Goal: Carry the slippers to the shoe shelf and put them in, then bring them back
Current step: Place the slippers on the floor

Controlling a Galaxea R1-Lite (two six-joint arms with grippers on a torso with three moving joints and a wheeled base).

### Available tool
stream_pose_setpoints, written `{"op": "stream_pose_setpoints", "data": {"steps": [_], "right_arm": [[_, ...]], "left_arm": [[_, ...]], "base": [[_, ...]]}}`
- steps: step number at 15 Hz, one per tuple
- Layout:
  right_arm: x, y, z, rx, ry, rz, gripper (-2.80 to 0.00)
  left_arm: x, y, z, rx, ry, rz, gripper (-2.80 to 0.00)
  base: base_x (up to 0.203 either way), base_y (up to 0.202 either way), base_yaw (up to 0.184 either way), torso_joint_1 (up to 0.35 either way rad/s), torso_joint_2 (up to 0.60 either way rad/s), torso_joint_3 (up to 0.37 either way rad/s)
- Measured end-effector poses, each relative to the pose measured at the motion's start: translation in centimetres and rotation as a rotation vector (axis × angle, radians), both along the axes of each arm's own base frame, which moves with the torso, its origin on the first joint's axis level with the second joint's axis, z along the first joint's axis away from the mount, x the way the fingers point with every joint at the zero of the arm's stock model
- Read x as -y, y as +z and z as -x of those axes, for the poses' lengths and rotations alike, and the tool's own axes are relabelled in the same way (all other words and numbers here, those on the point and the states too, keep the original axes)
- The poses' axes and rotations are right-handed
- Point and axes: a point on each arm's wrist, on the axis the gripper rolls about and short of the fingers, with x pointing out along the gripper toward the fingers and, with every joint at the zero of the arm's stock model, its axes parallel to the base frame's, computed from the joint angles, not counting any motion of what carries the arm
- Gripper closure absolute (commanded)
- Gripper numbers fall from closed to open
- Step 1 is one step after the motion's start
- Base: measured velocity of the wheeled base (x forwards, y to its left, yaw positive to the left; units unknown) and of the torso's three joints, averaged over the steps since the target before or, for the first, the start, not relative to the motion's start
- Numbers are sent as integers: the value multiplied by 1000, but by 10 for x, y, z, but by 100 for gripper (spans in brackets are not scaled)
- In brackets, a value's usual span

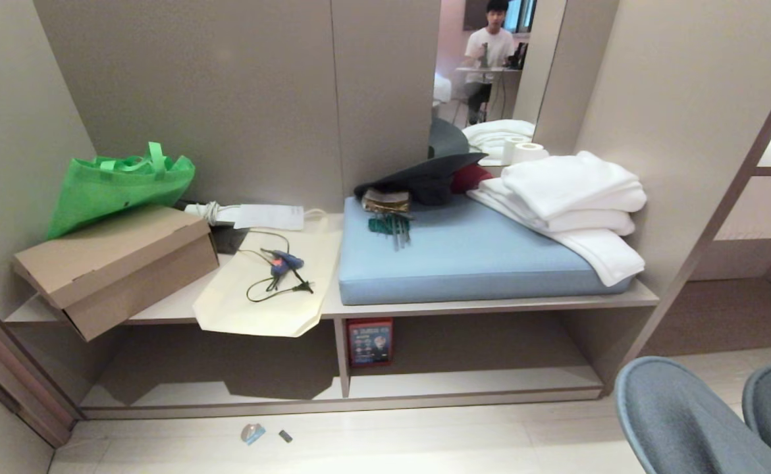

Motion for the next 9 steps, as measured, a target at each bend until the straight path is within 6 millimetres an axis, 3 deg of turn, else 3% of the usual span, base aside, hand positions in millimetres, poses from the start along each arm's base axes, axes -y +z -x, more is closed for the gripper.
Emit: {"op": "stream_pose_setpoints", "data": {"steps": [9], "right_arm": [[0, 0, 0, 1, 0, 3, 0]], "left_arm": [[0, 0, 0, 0, -1, 0, 0]], "base": [[0, -197, 2, 2, 3, 2]]}}
